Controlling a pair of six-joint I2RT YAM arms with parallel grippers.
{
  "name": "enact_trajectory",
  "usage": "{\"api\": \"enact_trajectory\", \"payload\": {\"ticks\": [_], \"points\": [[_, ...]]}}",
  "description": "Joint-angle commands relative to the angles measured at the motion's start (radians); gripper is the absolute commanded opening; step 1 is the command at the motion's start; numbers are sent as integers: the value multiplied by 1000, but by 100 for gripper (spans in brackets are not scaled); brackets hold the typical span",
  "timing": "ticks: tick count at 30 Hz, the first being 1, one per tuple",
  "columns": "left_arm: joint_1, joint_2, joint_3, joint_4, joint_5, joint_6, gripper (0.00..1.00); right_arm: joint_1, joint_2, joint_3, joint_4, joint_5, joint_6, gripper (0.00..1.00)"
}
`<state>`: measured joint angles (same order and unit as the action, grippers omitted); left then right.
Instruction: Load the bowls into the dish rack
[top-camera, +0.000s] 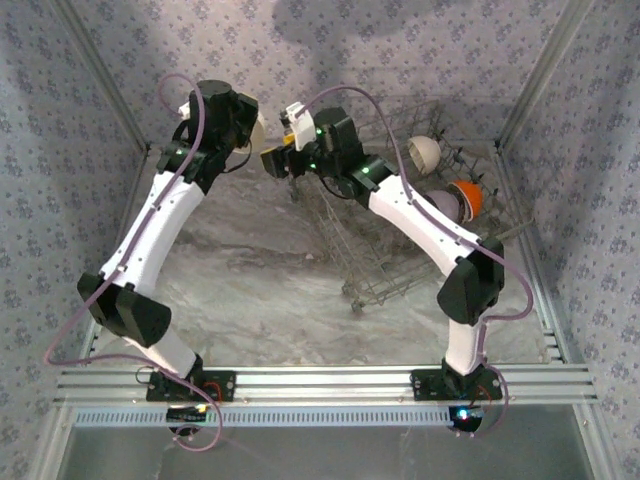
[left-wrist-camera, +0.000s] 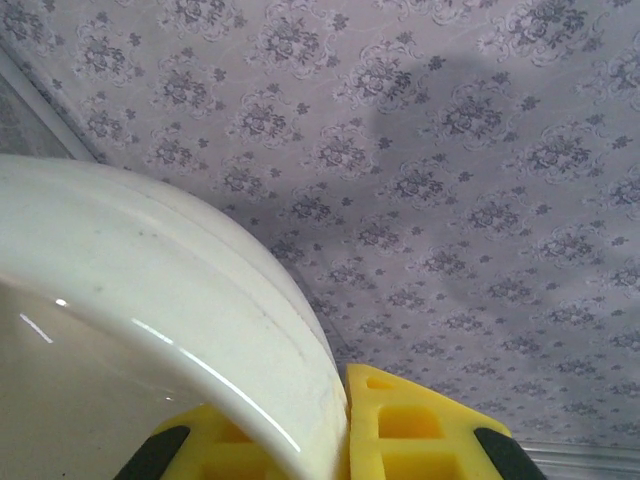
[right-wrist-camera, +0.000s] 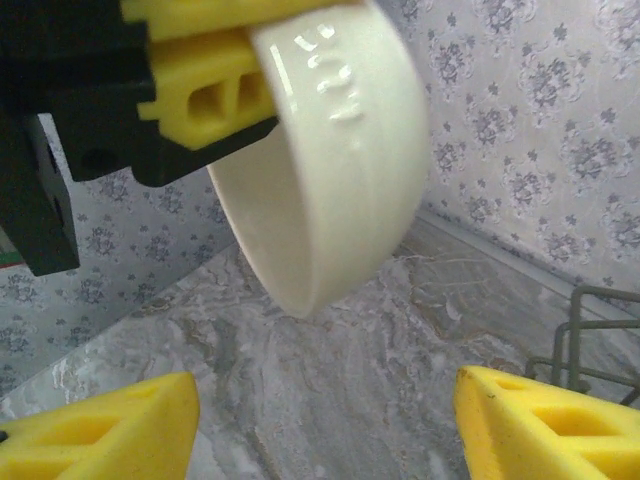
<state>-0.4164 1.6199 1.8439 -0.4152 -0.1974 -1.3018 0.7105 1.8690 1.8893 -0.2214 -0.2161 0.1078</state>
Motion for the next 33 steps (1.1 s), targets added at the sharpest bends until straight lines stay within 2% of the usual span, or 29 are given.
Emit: {"api": "enact_trajectory", "payload": {"ticks": [1,9,13,16,20,27,33], "points": [[-15,-8,54,59,-26,22,0,17,12,30,63,60,40,68],[-28,1,58,61,-40,7,0,37,82,80,99,271,144,58],[-34,6,68,56,-42,0,0,38,104,85,129,340,179,56],[-36,9,74,52,-40,-6,0,45,119,89,158,381,193,49],[-38,10,69,37,-41,-21,0,60,128,89,214,403,181,44],[-38,-2,49,27,-61,-46,0,75,140,100,216,477,170,23],[-38,-9,31,13,-77,-95,0,94,144,96,230,517,115,13]]}}
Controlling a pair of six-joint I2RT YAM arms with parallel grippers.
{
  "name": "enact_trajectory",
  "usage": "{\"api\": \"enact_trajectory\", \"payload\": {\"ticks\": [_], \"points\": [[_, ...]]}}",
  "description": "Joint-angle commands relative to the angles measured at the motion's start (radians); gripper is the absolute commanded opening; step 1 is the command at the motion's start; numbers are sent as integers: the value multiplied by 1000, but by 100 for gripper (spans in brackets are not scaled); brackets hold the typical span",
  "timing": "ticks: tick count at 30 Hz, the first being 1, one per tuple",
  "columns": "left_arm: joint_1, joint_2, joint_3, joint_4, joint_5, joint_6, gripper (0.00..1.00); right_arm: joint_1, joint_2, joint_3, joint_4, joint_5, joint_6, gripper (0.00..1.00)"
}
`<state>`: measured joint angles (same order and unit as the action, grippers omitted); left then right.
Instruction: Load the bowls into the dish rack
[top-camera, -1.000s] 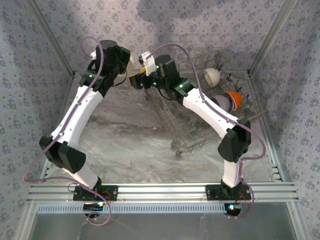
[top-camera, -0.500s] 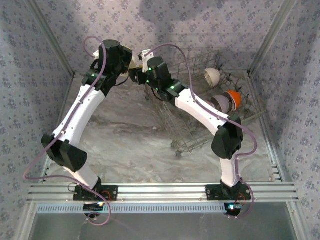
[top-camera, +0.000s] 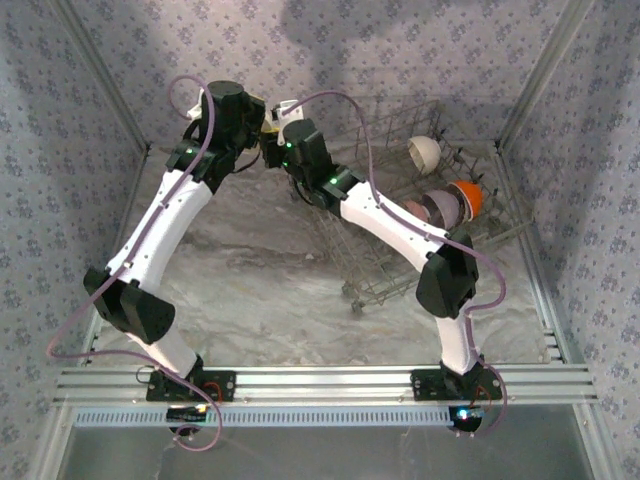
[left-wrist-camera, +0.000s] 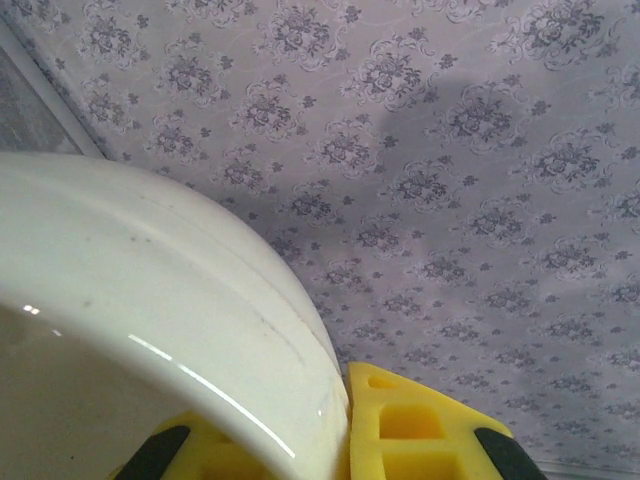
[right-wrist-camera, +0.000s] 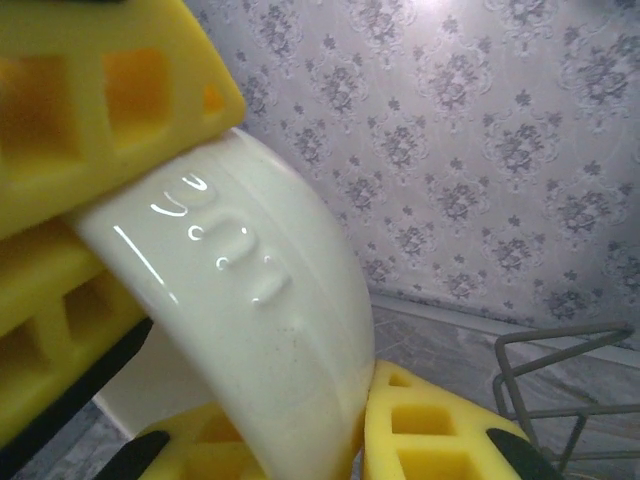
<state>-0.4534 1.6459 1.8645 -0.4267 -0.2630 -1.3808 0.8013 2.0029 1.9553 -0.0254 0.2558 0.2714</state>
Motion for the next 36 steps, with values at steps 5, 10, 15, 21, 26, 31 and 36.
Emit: {"api": "enact_trajectory", "payload": {"ticks": [5,10,15,21,26,31,36], "points": [[-1,-22,17,16,18,-43,0,15,17,27,52,104,-93,0],[-1,-18,17,3,26,-67,8,15,29,38,59,163,-112,0],[-3,-14,16,20,51,-71,23,12,44,70,45,193,-119,0],[-3,-1,16,54,129,-67,41,-9,61,129,-19,219,-90,0],[-5,-4,9,74,169,-48,55,-40,75,193,-83,243,-75,0],[5,-29,-10,115,183,2,64,-83,71,244,-145,258,-74,0],[23,-65,-51,168,197,91,65,-145,45,277,-211,259,-52,0]]}}
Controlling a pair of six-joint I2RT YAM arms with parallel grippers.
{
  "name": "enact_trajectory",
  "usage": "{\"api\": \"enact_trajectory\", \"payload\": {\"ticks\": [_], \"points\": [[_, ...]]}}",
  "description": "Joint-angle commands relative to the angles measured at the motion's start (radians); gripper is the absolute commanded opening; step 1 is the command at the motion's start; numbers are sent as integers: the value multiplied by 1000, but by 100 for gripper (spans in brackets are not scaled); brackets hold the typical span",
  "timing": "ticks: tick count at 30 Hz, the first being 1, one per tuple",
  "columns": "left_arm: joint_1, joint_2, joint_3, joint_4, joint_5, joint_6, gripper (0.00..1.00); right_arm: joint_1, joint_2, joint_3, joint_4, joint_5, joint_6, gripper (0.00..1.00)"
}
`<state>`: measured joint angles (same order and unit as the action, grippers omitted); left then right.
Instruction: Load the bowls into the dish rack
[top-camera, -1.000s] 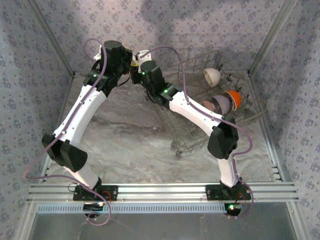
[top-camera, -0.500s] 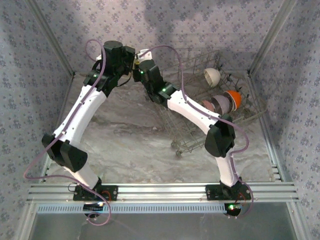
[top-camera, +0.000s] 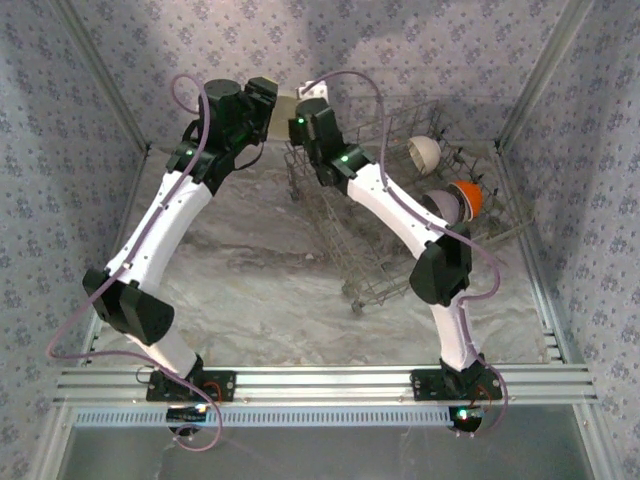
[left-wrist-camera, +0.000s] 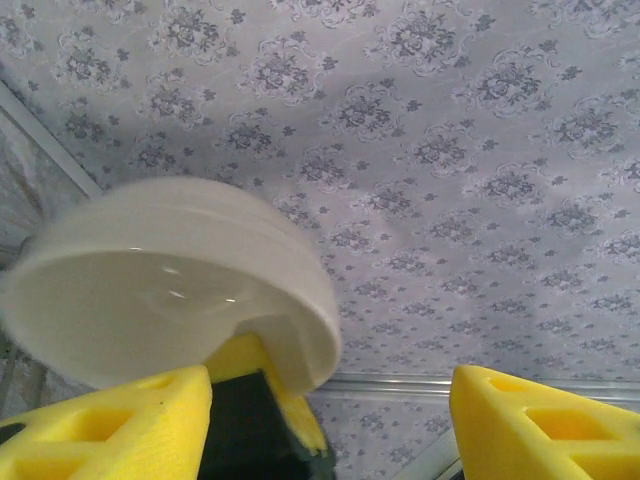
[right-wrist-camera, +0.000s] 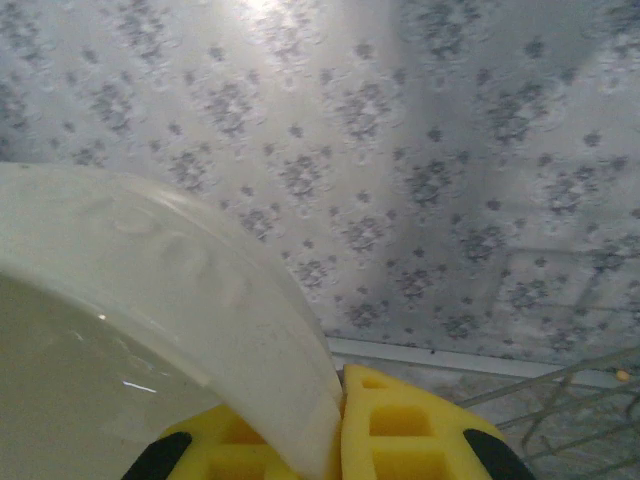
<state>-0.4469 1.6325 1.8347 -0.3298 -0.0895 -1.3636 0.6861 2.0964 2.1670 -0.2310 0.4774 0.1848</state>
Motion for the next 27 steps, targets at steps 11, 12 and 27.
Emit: {"api": "enact_trajectory", "payload": {"ticks": [11,12,27], "points": [[148,-146,-185,34,15,288,66,-199,-6,349,-337,188,-109,0],[165,-146,-198,24,28,321,66,-217,-6,353,-364,216,-123,0],[238,36,-134,-127,325,549,67,-352,112,336,-687,437,-210,0]]}}
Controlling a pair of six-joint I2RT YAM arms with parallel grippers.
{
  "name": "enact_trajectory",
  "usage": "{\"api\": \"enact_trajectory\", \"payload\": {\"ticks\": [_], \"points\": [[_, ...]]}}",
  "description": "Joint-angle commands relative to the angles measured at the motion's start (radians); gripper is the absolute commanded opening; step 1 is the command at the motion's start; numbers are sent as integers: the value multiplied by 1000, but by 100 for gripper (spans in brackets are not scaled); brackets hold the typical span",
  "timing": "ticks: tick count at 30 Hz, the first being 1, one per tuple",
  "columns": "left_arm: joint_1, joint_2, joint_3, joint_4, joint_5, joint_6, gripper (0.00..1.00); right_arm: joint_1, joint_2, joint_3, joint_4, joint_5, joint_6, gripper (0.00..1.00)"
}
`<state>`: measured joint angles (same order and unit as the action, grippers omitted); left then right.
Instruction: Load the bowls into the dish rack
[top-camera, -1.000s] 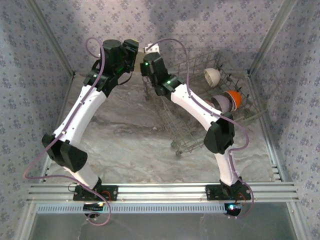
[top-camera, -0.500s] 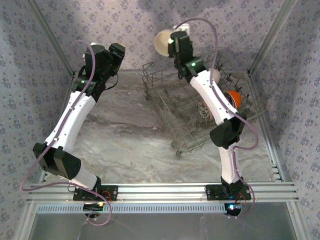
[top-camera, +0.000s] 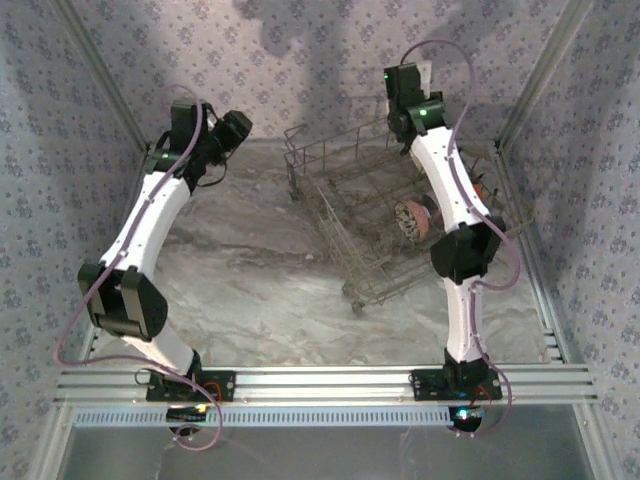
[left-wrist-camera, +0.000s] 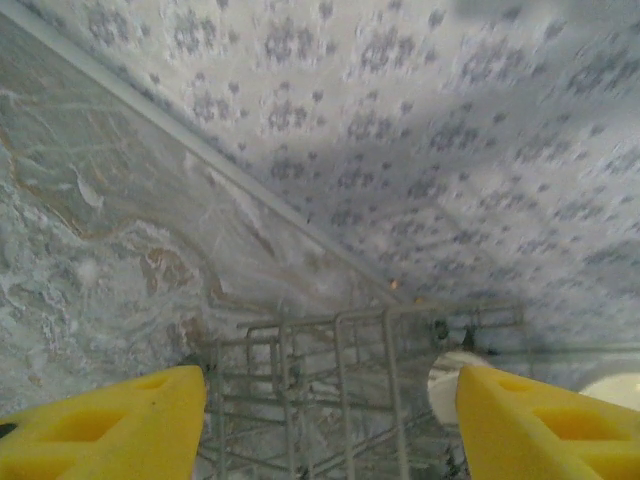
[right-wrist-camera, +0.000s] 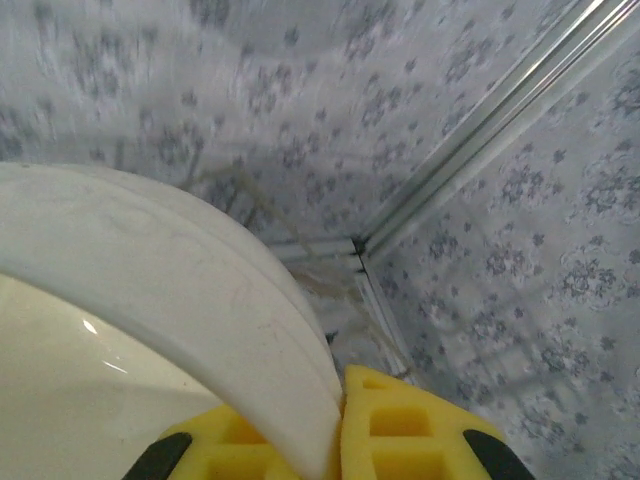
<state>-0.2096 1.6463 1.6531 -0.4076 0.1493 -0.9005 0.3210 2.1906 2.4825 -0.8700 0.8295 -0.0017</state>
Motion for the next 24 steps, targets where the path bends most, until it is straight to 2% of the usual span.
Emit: {"api": "enact_trajectory", "payload": {"ticks": [1,5,9,24], "points": [[1,33,49,-59,100,98,67,13,29,18,-56,95,-28,0],[1,66,52,-66,149,121,68,17,64,16,-88,139,-37,0],[-1,86,48,-69,174,127,68,21,68,-41,-49,182,-77,0],[-1,86,30,-84,183,173,69,29,160,-8,-38,301,-168,0]]}}
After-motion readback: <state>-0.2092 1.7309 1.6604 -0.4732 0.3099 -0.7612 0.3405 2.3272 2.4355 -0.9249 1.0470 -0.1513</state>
